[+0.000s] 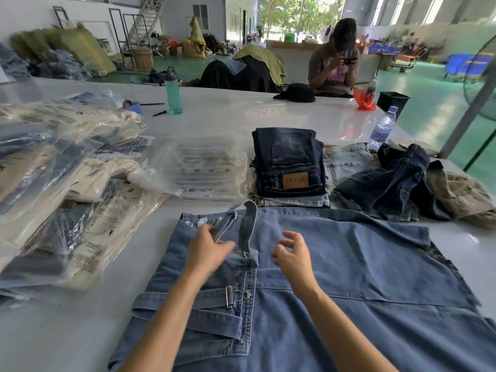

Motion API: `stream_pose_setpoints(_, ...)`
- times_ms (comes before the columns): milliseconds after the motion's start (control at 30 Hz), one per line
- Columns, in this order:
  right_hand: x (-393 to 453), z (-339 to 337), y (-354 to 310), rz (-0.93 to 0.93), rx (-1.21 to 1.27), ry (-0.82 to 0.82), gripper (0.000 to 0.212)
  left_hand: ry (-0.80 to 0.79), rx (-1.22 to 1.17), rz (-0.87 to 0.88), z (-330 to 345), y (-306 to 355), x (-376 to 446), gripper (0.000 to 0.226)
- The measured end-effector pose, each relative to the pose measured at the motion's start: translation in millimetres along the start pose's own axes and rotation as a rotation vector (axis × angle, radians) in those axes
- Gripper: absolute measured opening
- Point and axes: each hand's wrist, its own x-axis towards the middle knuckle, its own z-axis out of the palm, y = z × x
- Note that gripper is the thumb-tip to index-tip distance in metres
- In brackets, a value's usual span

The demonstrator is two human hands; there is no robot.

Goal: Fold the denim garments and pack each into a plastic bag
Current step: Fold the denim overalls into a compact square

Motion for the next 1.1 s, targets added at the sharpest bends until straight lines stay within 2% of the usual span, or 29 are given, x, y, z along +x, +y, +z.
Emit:
stream_pose_setpoints(67,-12,-3,-1,0.027,0.070,-0.044,0.009,0.235,0.164,0.108,-30,13,-3,0.037)
stream_pose_setpoints(133,-28,1,-10,0.095,0.200,-0.249,0.020,0.436,0.297,0.282,-52,29,-12,0.041)
stream_pose_setpoints(167,-36,4,-18,0.131,0.288,-0.375,0.032,0.475,0.371,0.400,-57,39,-18,0.045)
stream_pose_setpoints(200,-40,7,-26,0.167,0.382,-0.491,0.046,0.444,0.444,0.519,-58,50,-26,0.051)
stream_pose_setpoints(267,-45,9,-46,0.223,0.558,-0.659,0.066,0.179,0.500,0.738,-48,65,-44,0.069)
stream_pose_setpoints(300,-46,6,-56,0.209,0.614,-0.712,0.061,-0.045,0.449,0.786,-40,68,-50,0.078)
stream_pose_setpoints(333,-46,1,-66,0.179,0.645,-0.733,0.046,-0.313,0.339,0.757,-35,70,-53,0.082)
stream_pose_setpoints(367,-45,-5,-73,0.171,0.657,-0.703,0.030,-0.557,0.132,0.700,-33,69,-53,0.082)
stream_pose_setpoints(400,-42,-11,-78,0.202,0.655,-0.639,0.019,-0.689,-0.135,0.637,-31,64,-48,0.074)
stream_pose_setpoints(433,-38,-20,-79,0.263,0.653,-0.558,0.013,-0.660,-0.356,0.574,-28,54,-37,0.061)
stream_pose_setpoints(467,-32,-28,-77,0.337,0.680,-0.481,0.009,-0.511,-0.455,0.509,-24,42,-25,0.047)
stream_pose_setpoints(500,-26,-37,-75,0.398,0.738,-0.424,0.009,-0.311,-0.392,0.453,-19,28,-11,0.037)
stream_pose_setpoints(533,-21,-46,-74,0.440,0.794,-0.399,0.011,-0.151,-0.220,0.390,-11,11,1,0.033)
stream_pose_setpoints(567,-17,-55,-75,0.469,0.826,-0.398,0.015,-0.098,-0.023,0.331,-1,-5,11,0.036)
stream_pose_setpoints(633,-13,-69,-76,0.493,0.792,-0.435,0.022,-0.197,0.266,0.258,23,-33,20,0.057)
stream_pose_setpoints(700,-12,-77,-79,0.489,0.721,-0.506,0.025,-0.258,0.473,0.285,49,-49,22,0.080)
stream_pose_setpoints(767,-14,-83,-84,0.470,0.683,-0.599,0.025,-0.207,0.690,0.358,74,-55,22,0.089)
stream_pose_setpoints(833,-16,-88,-92,0.439,0.693,-0.707,0.026,-0.130,0.803,0.395,91,-53,19,0.087)
stream_pose_setpoints(967,-19,-99,-110,0.350,0.707,-0.908,0.051,-0.024,0.653,0.429,110,-40,19,0.071)
stream_pose_setpoints(1100,-19,-105,-124,0.241,0.581,-0.908,0.048,0.078,0.436,0.385,104,-28,21,0.026)
